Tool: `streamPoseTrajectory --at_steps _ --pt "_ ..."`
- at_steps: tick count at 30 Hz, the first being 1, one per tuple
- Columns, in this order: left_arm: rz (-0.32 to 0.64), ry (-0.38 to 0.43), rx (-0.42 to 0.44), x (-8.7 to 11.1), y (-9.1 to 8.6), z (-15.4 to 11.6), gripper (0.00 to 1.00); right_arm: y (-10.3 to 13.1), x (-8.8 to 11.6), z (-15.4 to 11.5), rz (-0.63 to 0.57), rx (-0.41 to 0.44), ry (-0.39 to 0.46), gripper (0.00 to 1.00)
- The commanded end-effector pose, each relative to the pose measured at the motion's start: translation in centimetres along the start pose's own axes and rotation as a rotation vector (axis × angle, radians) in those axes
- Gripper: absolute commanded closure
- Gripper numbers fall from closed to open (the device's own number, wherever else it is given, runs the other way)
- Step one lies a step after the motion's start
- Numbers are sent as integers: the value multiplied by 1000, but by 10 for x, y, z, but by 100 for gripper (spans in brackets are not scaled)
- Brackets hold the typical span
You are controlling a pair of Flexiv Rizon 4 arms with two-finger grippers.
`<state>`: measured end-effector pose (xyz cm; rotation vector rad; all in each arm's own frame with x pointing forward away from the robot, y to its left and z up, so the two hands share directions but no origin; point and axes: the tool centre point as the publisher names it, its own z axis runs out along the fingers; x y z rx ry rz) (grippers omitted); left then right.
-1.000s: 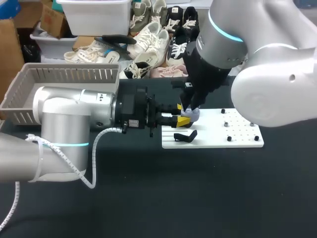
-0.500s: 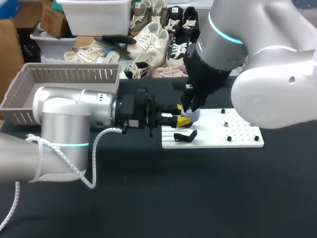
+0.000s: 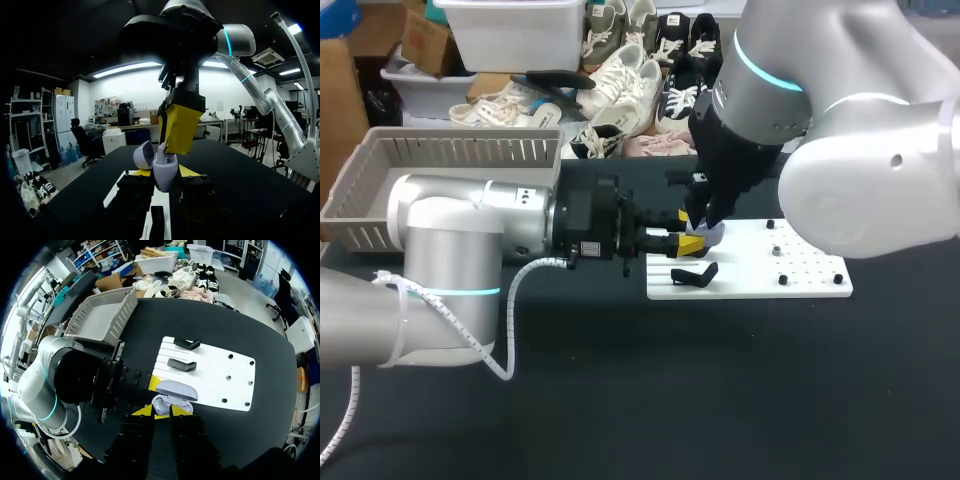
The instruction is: Pick up each earbud case from the left stands, insert the matching earbuds, close the lid, and place the case in the box.
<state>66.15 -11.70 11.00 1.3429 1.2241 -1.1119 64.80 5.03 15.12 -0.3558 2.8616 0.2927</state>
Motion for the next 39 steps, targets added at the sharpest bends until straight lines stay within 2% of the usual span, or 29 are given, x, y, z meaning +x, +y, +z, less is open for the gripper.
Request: streamPoseTrajectory --at_steps 1,7,8,10,13,14,22,26,27,28,29,30,36,39 --pt "0 0 -1 0 0 -1 100 -1 -3 3 4 15 13 100" --pt "0 0 -1 0 0 -1 100 -1 -3 5 3 22 19 100" --pt "0 0 -1 0 0 -1 100 -1 -3 5 2 23 19 97" --pt "0 0 -1 0 0 -1 100 0 -3 4 1 24 17 79" --pt "0 0 -1 0 0 -1 100 1 -2 1 -2 26 14 64" --pt "0 0 -1 0 0 -1 100 2 -1 -1 -4 25 13 56" --pt "0 0 -1 0 0 -1 100 4 4 -18 -12 17 -30 53" --pt "0 0 -1 0 0 -1 100 -5 -1 -27 37 29 -78 51" --pt "0 0 -1 0 0 -1 100 -9 -5 -29 67 44 -91 42" --pt "0 0 -1 0 0 -1 100 -14 -9 -30 99 52 -102 28" --pt "0 0 -1 0 0 -1 100 -17 -13 -31 132 60 -107 21" --pt "0 0 -1 0 0 -1 100 -21 -17 -31 162 79 -113 0" --pt "0 0 -1 0 0 -1 100 -43 -40 -22 288 134 -121 0" --pt "0 0 -1 0 0 -1 100 -52 -50 -13 317 156 -89 0"
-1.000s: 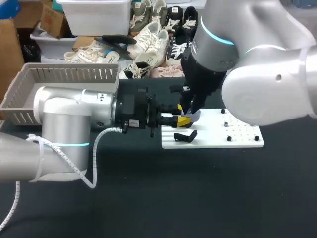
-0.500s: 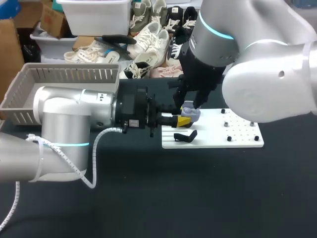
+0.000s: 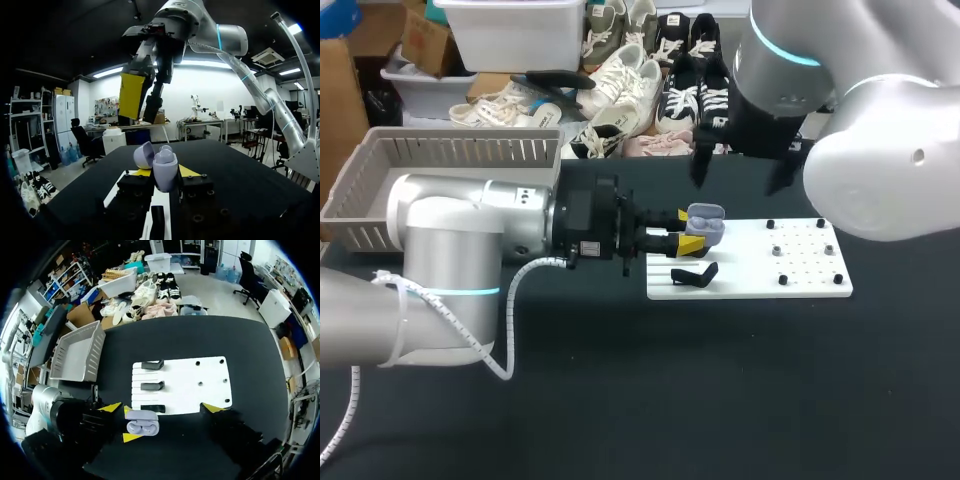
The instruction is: Pick up each earbud case from the left stands, insert the matching earbuds, close the lid, and place the case in the box.
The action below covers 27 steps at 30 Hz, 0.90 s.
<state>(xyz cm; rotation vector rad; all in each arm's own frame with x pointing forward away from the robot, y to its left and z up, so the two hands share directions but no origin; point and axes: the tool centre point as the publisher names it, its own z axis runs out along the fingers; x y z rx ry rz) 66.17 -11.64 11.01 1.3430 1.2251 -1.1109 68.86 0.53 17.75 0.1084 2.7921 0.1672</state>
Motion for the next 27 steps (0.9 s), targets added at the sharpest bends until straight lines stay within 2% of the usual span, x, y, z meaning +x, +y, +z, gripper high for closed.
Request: streamPoseTrajectory --at_steps 1,5,10,21,27 --pt "0 0 0 0 0 0 100 1 -15 20 24 41 34 0" --pt "0 0 0 0 0 0 100 -7 -20 35 55 63 76 0" --pt "0 0 0 0 0 0 100 -12 -10 43 58 63 108 0" --pt "0 0 0 0 0 0 100 -21 23 24 26 59 153 0" --pt "0 0 0 0 0 0 100 -25 24 10 42 14 131 0"
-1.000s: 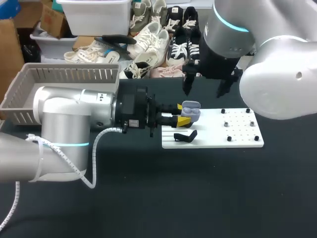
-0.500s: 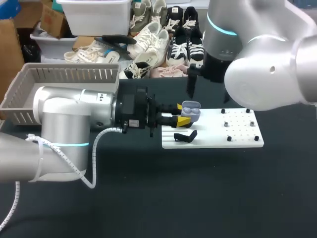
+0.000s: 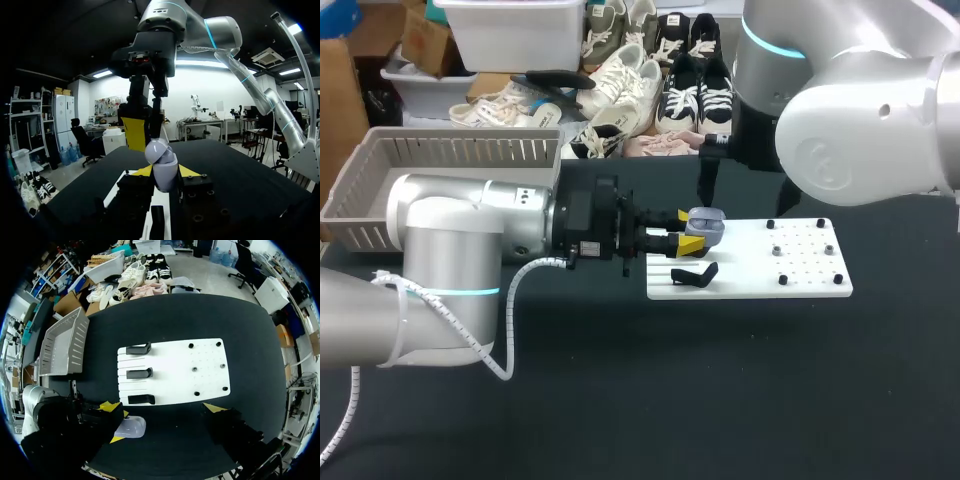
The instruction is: Pick up each earbud case from the left stands, insert the matching earbuds, close the lid, and place the case in the box.
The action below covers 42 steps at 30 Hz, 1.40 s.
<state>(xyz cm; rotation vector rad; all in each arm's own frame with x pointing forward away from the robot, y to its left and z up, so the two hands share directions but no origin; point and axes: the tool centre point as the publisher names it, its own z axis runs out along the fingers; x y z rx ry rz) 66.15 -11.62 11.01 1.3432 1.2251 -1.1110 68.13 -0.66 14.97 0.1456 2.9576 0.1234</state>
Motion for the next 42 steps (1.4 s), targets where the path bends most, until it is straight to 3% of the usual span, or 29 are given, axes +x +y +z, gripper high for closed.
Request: streamPoseTrajectory --at_steps 1,17,31,42 --pt "0 -1 0 0 0 0 100 -10 11 -12 15 -46 -18 0" --pt "0 -1 0 0 0 0 100 -1 1 -28 -17 -66 -99 0" --pt "0 -1 0 0 0 0 100 11 -40 12 3 -27 -46 0" --pt "0 -1 0 0 0 0 100 0 -17 18 -12 -4 9 0"
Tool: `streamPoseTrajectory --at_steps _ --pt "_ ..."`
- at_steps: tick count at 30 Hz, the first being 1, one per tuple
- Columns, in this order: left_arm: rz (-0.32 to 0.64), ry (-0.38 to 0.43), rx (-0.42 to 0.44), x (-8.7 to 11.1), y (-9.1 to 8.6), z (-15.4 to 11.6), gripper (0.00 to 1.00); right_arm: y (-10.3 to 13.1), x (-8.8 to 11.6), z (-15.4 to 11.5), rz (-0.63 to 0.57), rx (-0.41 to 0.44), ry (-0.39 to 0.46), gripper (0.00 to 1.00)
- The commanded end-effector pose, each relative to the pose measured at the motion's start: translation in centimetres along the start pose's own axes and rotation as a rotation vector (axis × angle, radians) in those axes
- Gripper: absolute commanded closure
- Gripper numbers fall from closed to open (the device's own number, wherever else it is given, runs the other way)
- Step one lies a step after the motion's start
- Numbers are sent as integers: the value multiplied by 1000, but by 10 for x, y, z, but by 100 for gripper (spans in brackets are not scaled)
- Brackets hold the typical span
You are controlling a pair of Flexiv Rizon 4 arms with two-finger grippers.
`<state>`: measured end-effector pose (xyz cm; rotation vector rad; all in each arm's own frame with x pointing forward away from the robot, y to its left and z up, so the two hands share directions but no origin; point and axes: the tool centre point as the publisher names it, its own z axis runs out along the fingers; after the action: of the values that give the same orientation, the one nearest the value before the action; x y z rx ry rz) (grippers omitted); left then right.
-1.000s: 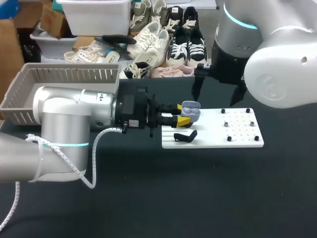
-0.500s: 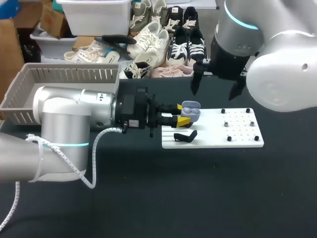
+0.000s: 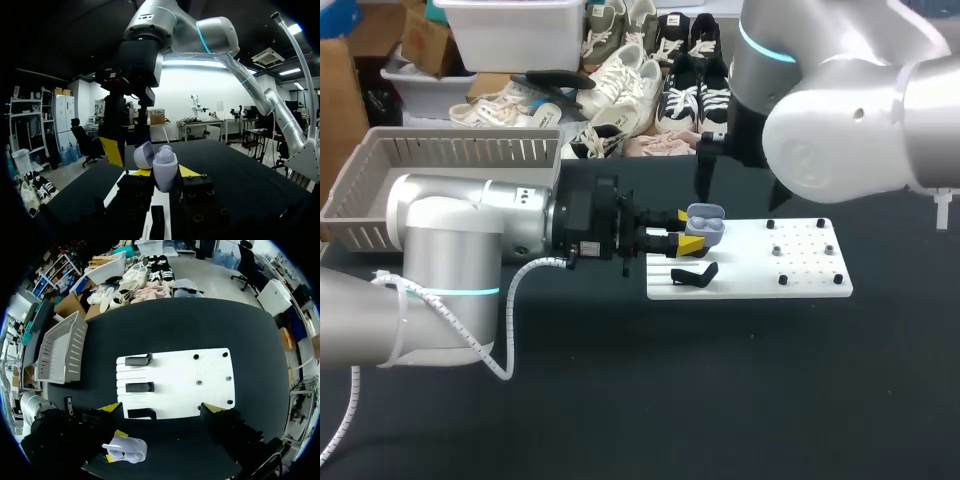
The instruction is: Pick up each earbud case from the left stands, insert the matching earbuds, close the lid, and place the case in the box.
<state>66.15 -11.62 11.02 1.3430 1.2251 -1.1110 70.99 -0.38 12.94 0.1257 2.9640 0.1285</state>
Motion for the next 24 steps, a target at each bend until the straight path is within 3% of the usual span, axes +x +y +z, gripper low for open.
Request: streamPoseTrajectory --at_steps 1,14,18,24 --pt "0 0 0 0 0 0 100 -5 10 -8 1 -2 5 0" --pt "0 0 0 0 0 0 100 -12 41 -16 -11 -47 52 0" --pt "0 0 0 0 0 0 100 -14 38 -26 9 -62 -10 0" --pt "0 0 0 0 0 0 100 -20 35 -61 7 -113 -148 0"
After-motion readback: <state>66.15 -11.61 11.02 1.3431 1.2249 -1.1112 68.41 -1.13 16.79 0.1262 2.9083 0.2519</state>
